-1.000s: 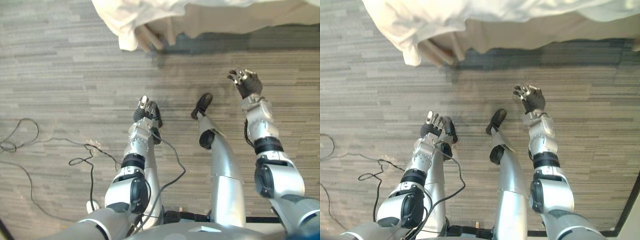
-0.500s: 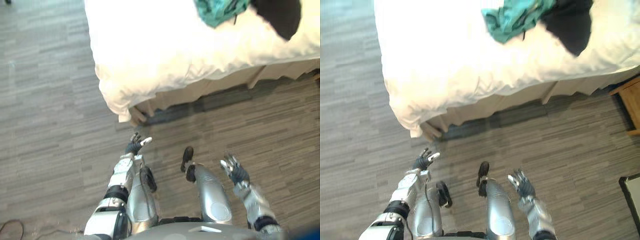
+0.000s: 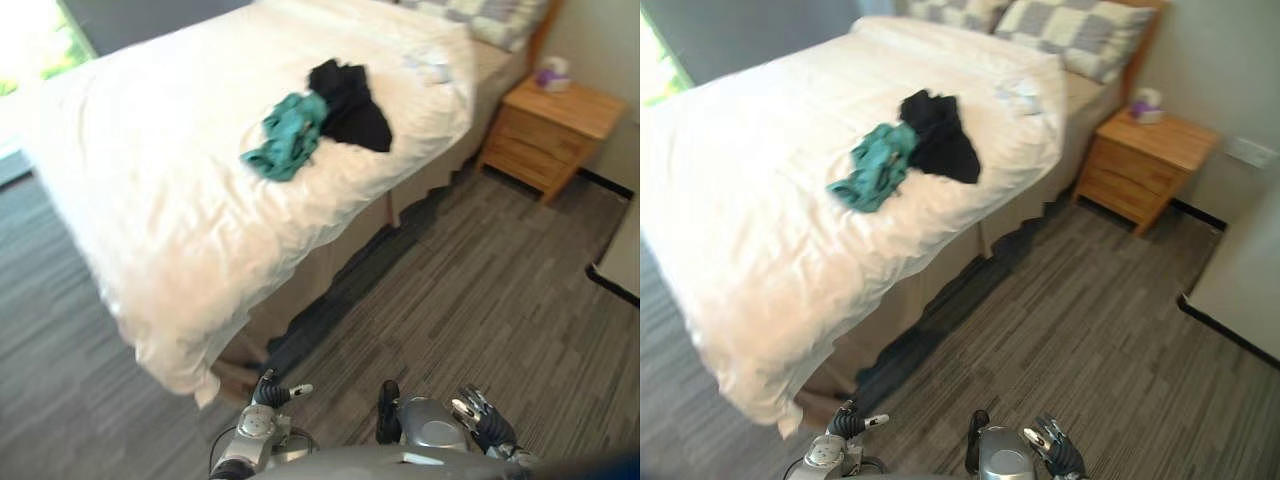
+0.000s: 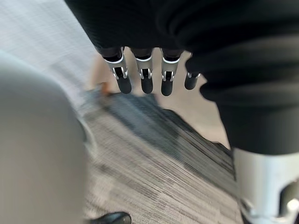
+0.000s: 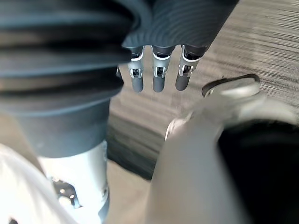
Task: Tidy the bed and pick cloth on bed and put in laundry
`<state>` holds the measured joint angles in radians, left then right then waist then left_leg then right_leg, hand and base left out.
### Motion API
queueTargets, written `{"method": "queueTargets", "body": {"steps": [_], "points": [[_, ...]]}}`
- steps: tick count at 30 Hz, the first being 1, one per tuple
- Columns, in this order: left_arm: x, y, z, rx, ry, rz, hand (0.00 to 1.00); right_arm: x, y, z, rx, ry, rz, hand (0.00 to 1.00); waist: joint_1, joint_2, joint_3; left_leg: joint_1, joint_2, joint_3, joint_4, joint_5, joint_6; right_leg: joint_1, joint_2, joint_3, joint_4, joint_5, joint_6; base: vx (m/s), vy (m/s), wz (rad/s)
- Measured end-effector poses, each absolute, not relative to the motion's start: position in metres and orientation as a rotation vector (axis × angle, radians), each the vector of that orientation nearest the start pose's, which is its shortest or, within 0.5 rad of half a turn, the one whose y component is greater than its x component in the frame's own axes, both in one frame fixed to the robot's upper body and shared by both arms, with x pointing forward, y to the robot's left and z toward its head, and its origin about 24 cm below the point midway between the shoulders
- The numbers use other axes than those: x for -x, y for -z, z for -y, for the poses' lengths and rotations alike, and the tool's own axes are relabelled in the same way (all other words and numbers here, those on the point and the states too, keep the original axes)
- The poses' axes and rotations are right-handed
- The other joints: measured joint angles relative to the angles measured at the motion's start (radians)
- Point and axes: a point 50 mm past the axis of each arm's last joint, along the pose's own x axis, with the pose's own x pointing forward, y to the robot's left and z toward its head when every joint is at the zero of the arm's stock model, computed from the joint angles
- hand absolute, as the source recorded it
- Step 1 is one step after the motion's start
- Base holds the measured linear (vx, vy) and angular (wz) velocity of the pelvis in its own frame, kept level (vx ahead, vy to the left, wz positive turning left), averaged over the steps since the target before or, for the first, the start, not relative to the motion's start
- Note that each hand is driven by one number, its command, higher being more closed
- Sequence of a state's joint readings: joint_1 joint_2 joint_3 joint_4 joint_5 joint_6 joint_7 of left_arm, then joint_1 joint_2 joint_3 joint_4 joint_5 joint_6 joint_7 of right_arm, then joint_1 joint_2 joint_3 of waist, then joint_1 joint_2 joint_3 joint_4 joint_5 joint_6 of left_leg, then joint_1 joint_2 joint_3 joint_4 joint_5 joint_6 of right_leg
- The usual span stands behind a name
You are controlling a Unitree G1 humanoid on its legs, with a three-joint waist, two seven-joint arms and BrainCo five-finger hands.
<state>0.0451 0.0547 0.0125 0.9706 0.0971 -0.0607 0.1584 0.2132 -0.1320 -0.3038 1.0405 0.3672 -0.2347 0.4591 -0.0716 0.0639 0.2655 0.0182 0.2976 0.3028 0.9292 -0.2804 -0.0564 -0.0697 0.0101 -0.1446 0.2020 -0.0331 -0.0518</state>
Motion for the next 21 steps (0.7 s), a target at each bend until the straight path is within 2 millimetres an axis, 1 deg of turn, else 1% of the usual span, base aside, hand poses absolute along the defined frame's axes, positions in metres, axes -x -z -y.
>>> {"method": "queueTargets", "body": {"steps": [1,2,3,4,5,6,7,8,9,10,11,12,13,14,15,16,17,19,21], "points": [[-0.13,0.147,-0.183,-0.2,-0.151,-0.928,0.0,-0.056,0.148,0.233,-0.462,0.24,-0.809,0.0,0.004,-0.001,-0.001,0.008,-0.042,-0.045,-0.095,-0.027,0.012,0.007,0.012,0.052,-0.029,0.014,0.021,-0.12,0.184,-1.62],[-0.131,0.145,-0.185,-0.193,-0.161,-0.915,0.0,-0.056,0.148,0.233,-0.459,0.241,-0.804,0.0,0.0,-0.004,-0.002,0.02,-0.071,-0.068,-0.17,-0.041,0.026,0.006,0.022,0.089,-0.047,0.022,0.035,-0.2,0.239,-1.97],[-0.128,0.145,-0.189,-0.182,-0.175,-0.897,0.0,-0.059,0.146,0.235,-0.439,0.235,-0.782,0.0,0.004,0.008,-0.01,0.059,-0.117,-0.129,-0.361,-0.08,0.06,-0.007,0.067,0.178,-0.099,0.035,0.074,-0.22,0.212,-2.54],[-0.123,0.144,-0.187,-0.149,-0.182,-0.879,0.0,-0.069,0.141,0.241,-0.397,0.219,-0.742,0.0,0.035,0.088,-0.043,0.04,-0.065,-0.133,-0.489,-0.132,0.007,-0.094,0.143,0.188,-0.009,0.01,0.049,-0.29,0.211,-2.85],[-0.118,0.144,-0.193,-0.139,-0.208,-0.875,0.0,-0.073,0.14,0.236,-0.399,0.204,-0.73,0.0,0.03,0.066,-0.05,0.042,-0.071,-0.082,-0.499,-0.139,0.024,-0.182,0.125,0.175,0.259,-0.037,-0.005,-0.18,0.102,-2.02],[-0.117,0.145,-0.192,-0.121,-0.217,-0.875,0.0,-0.069,0.141,0.234,-0.399,0.202,-0.733,0.0,0.011,0.044,-0.057,0.053,-0.087,-0.076,-0.518,-0.13,0.024,-0.189,0.107,0.186,0.364,-0.079,0.014,-0.12,0.105,-1.14],[-0.118,0.144,-0.188,-0.091,-0.211,-0.856,0.0,-0.058,0.142,0.234,-0.404,0.22,-0.751,0.0,0.007,0.022,-0.075,0.079,-0.125,-0.043,-0.578,-0.105,0.028,-0.144,0.05,0.22,0.393,-0.149,0.059,0.01,0.064,-0.78],[-0.123,0.142,-0.185,-0.071,-0.199,-0.833,0.0,-0.057,0.142,0.23,-0.413,0.225,-0.744,0.0,0.008,-0.022,-0.099,0.089,-0.149,0.001,-0.593,-0.087,0.024,-0.07,-0.006,0.248,0.282,-0.232,0.088,0.02,0.039,-0.82],[-0.128,0.141,-0.182,-0.065,-0.187,-0.824,0.0,-0.058,0.142,0.227,-0.425,0.226,-0.739,0.0,0.005,-0.015,-0.092,0.101,-0.149,0.006,-0.589,-0.087,0.018,-0.054,-0.001,0.251,0.247,-0.23,0.07,0.06,0.011,-0.65],[-0.135,0.14,-0.17,-0.047,-0.142,-0.81,0.0,-0.056,0.141,0.228,-0.433,0.244,-0.722,0.0,-0.004,-0.007,-0.102,0.11,-0.147,0.005,-0.611,-0.057,0.003,-0.042,0.012,0.248,0.19,-0.183,0.072,0.09,0.028,-0.72],[-0.14,0.138,-0.163,-0.052,-0.111,-0.787,0.0,-0.058,0.141,0.225,-0.456,0.259,-0.701,0.0,0.004,0.009,-0.115,0.131,-0.136,0.021,-0.633,-0.043,0.005,-0.044,0.021,0.245,0.17,-0.157,0.076,0.1,0.029,-0.79],[-0.143,0.137,-0.161,-0.057,-0.104,-0.776,0.0,-0.061,0.141,0.221,-0.468,0.258,-0.69,0.0,0.009,0.011,-0.114,0.146,-0.13,0.037,-0.645,-0.041,0.006,-0.044,0.019,0.22,0.163,-0.155,0.074,0.1,0.016,-0.92],[-0.144,0.137,-0.161,-0.056,-0.108,-0.772,0.0,-0.068,0.141,0.215,-0.489,0.25,-0.664,0.0,0.008,0.01,-0.113,0.176,-0.125,0.086,-0.662,-0.041,0.004,-0.044,-0.037,0.096,0.177,-0.183,0.033,0.08,0.033,-0.88],[-0.143,0.137,-0.161,-0.054,-0.111,-0.778,0.0,-0.069,0.141,0.211,-0.501,0.251,-0.658,0.0,0.004,-0.003,-0.109,0.218,-0.131,0.13,-0.676,-0.042,0.0,-0.047,-0.095,-0.012,0.224,-0.179,0.039,0.07,0.032,-0.89],[-0.141,0.138,-0.163,-0.051,-0.12,-0.79,0.0,-0.068,0.142,0.21,-0.505,0.254,-0.66,0.0,0.007,-0.008,-0.108,0.233,-0.132,0.138,-0.679,-0.044,-0.004,-0.047,-0.097,-0.026,0.241,-0.18,0.039,0.06,-0.035,-0.85],[-0.136,0.141,-0.168,-0.049,-0.139,-0.814,0.0,-0.067,0.143,0.208,-0.507,0.253,-0.67,0.0,0.004,-0.017,-0.11,0.252,-0.132,0.13,-0.682,-0.044,-0.004,-0.042,-0.088,-0.027,0.267,-0.181,0.038,0.07,-0.093,-0.7],[-0.129,0.146,-0.167,-0.047,-0.144,-0.857,0.0,-0.065,0.145,0.207,-0.502,0.258,-0.69,0.0,0.005,-0.022,-0.109,0.264,-0.14,0.105,-0.685,-0.042,-0.002,-0.049,-0.075,-0.012,0.285,-0.184,0.033,0.06,-0.107,-0.55],[-0.127,0.149,-0.163,-0.038,-0.131,-0.897,0.0,-0.063,0.148,0.208,-0.497,0.272,-0.722,0.0,0.005,-0.021,-0.107,0.263,-0.144,0.065,-0.684,-0.033,-0.005,-0.046,-0.064,0.006,0.264,-0.19,0.031,0.04,-0.086,-0.33],[-0.122,0.153,-0.162,-0.019,-0.137,-0.936,0.0,-0.056,0.151,0.211,-0.503,0.305,-0.762,0.0,0.0,-0.016,-0.099,0.267,-0.14,0.027,-0.676,-0.009,0.002,0.0,-0.051,0.012,0.195,-0.166,0.033,0.02,-0.07,-0.04]]}}
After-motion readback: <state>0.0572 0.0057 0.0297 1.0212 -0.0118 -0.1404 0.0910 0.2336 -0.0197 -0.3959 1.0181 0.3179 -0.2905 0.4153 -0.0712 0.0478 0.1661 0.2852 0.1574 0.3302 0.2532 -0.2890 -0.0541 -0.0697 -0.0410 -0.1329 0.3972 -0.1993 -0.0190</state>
